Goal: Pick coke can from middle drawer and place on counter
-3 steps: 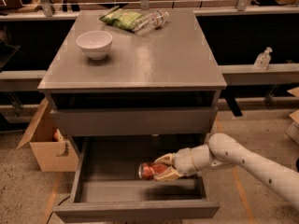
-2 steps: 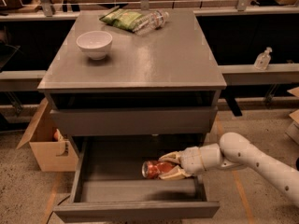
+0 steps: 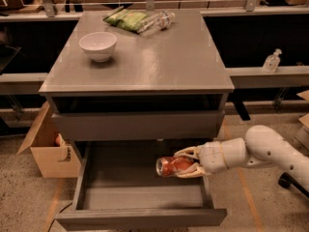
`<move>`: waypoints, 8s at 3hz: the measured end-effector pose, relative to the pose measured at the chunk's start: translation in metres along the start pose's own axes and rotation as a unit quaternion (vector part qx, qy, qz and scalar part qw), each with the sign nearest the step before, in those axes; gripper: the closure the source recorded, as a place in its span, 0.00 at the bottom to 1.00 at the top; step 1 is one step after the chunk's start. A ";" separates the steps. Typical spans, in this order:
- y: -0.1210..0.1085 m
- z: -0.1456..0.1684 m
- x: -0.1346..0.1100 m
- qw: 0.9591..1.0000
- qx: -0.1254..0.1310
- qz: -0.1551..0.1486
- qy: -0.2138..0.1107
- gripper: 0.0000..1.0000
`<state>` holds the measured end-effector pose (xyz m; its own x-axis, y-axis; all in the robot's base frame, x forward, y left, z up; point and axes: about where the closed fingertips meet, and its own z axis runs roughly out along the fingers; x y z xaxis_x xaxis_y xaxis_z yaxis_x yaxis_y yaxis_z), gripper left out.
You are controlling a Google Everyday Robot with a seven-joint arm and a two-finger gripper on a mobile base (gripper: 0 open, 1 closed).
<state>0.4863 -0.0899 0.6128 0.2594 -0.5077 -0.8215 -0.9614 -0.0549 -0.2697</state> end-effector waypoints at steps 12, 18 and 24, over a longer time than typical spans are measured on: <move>-0.150 -0.181 -0.118 0.950 0.061 -0.219 0.214 1.00; -0.193 -0.228 -0.157 0.946 0.072 -0.238 0.207 1.00; -0.294 -0.162 -0.099 0.951 0.024 -0.258 0.171 0.60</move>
Offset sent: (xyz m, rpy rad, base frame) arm -0.0017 -0.0202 0.0284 -0.0514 -0.0469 -0.0113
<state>0.7287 -0.1630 0.8556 0.6419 -0.6743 -0.3651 -0.7075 -0.3372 -0.6211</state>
